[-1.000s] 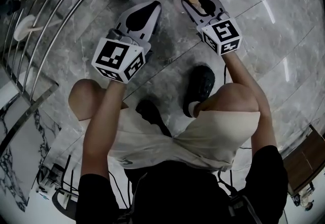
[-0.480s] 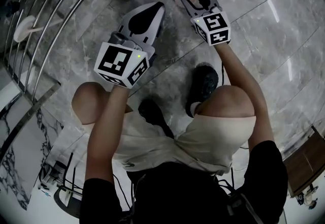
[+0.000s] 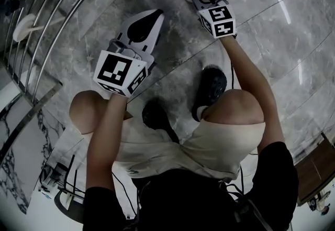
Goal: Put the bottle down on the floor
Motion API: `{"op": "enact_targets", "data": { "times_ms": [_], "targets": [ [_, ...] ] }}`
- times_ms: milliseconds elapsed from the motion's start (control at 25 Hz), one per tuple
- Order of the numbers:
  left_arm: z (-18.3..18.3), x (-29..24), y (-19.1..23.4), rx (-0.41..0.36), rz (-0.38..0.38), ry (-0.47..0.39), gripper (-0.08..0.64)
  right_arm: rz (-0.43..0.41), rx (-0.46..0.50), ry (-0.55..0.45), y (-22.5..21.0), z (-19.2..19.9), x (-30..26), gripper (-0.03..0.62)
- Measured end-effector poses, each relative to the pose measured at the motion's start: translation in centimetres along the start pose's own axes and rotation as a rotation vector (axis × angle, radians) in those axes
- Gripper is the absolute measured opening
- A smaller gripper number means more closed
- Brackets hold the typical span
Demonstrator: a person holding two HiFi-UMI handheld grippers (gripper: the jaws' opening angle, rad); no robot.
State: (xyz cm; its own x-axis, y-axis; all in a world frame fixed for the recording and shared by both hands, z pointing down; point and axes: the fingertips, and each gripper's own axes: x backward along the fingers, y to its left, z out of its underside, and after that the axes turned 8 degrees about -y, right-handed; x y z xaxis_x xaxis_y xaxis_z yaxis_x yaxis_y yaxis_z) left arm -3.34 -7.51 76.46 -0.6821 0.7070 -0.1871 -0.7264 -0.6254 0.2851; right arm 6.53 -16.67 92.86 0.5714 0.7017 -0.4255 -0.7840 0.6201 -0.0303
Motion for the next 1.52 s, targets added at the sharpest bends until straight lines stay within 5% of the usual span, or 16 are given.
{"op": "enact_targets", "data": {
  "times_ms": [920,1520],
  "targets": [
    [0.3,0.4,0.1,0.006,0.013,0.013,0.019,0.022,0.014,0.037,-0.5,1.2,-1.4,0.141],
    [0.8,-1.6,-1.3,-0.009,0.087,0.043,0.02,0.041,0.034,0.029,-0.3,-0.8,0.2,0.166]
  ]
}}
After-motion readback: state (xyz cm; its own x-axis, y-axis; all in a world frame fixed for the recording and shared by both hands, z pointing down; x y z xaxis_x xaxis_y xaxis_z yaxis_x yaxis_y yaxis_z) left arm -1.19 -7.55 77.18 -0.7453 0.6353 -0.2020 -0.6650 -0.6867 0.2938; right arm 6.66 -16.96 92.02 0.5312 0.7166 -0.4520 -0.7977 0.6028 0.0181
